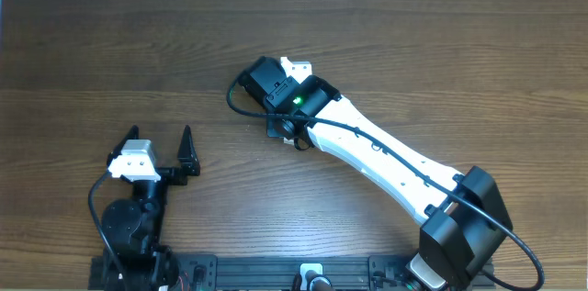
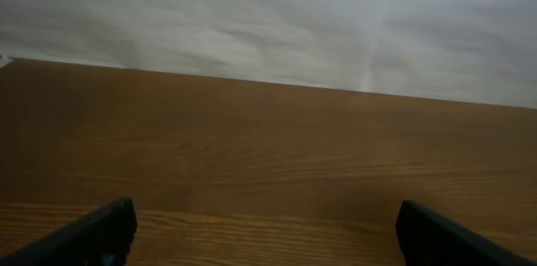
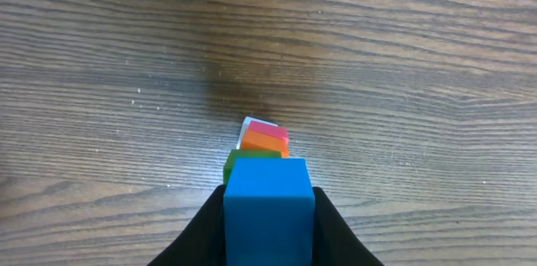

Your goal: Stack Cubes

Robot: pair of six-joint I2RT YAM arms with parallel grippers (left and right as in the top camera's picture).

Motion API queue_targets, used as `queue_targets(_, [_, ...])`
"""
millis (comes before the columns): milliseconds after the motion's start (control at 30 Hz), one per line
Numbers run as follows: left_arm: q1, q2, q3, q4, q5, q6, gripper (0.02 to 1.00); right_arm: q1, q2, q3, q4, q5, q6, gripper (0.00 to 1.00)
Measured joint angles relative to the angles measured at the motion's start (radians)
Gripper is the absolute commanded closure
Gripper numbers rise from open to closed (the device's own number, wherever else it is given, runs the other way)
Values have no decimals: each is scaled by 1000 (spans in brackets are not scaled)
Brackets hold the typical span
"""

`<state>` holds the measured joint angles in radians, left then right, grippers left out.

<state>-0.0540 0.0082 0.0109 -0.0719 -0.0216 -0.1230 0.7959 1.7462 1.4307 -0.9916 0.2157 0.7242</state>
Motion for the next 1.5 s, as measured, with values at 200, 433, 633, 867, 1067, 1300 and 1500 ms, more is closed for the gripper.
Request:
queue_targets(200, [0,0,0,0,0,0,18,5,0,0,1,-8,0,954])
queue_targets(433, [0,0,0,0,0,0,18,16,2,0,1,-15,-1,954])
queue_targets(633, [0,0,0,0,0,0,18,16,32,0,0,-16,-2,956])
queue_targets(867, [0,0,0,0,0,0,18,16,34,2,0,-16,-2,943])
queue_targets(1067, [0,0,0,0,0,0,18,17,34,2,-3,-17,-2,584])
queue_targets(1300, [0,0,0,0,0,0,18,17,34,2,-6,-22,-7,310])
queue_targets(1500, [0,0,0,0,0,0,18,17,34,2,-6,-22,-11,7])
